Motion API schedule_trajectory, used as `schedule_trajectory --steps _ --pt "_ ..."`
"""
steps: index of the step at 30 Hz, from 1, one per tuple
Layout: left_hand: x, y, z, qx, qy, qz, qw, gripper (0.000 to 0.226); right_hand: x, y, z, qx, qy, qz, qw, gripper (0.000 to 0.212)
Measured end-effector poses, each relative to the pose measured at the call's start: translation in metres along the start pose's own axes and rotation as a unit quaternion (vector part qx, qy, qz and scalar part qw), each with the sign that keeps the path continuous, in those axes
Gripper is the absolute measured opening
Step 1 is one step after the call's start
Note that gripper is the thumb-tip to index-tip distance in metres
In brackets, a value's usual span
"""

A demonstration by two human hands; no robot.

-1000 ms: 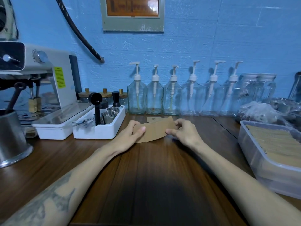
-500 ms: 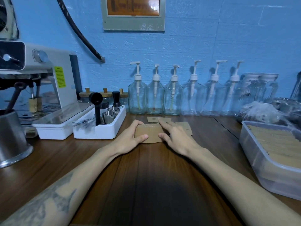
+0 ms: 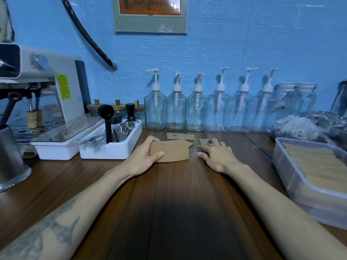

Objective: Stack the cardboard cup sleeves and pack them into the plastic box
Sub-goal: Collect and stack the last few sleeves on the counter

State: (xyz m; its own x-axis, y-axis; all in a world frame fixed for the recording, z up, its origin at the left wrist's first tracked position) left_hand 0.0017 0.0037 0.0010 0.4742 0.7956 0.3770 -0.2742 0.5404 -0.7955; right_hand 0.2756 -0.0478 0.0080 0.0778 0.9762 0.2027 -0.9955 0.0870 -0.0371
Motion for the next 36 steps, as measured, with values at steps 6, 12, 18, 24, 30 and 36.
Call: schedule_trajectory --steps 6,12,18,24,30,36 --pt "-0.002 -0.001 0.003 -0.006 0.002 0.011 1.0 0.024 -0.002 -0.004 0.004 0.027 0.03 0.006 0.999 0.045" --pt "-0.003 -0.004 0.003 -0.013 -0.002 0.01 1.0 0.024 -0.009 -0.003 0.016 0.046 -0.014 0.026 0.998 0.045" --pt "-0.005 -0.005 0.004 -0.008 -0.003 0.015 1.0 0.023 -0.005 -0.007 0.013 0.063 -0.068 0.033 0.995 0.033" --pt "-0.005 -0.006 0.003 -0.002 -0.009 0.019 1.0 0.024 0.008 -0.014 0.0 0.083 0.08 -0.015 0.993 0.071" --pt "-0.004 -0.005 0.004 -0.007 -0.014 0.026 1.0 0.025 0.004 -0.016 0.004 0.077 0.068 -0.019 0.995 0.083" --pt "-0.003 -0.002 0.006 -0.002 -0.018 0.028 0.999 0.024 -0.003 -0.012 0.014 0.105 0.071 -0.05 0.991 0.096"
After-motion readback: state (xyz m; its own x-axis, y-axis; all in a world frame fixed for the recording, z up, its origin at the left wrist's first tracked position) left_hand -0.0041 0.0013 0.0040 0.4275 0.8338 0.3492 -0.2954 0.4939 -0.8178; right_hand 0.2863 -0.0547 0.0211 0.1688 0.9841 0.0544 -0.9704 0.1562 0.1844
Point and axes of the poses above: each hand's wrist, its own x-axis towards the middle knuckle, its own z-axis out of the back of the hand, y = z × x, the point moved 1 cm from there along x, towards the middle knuckle, and after that the axes turned 9 degrees about -x, right-handed, at the moved point
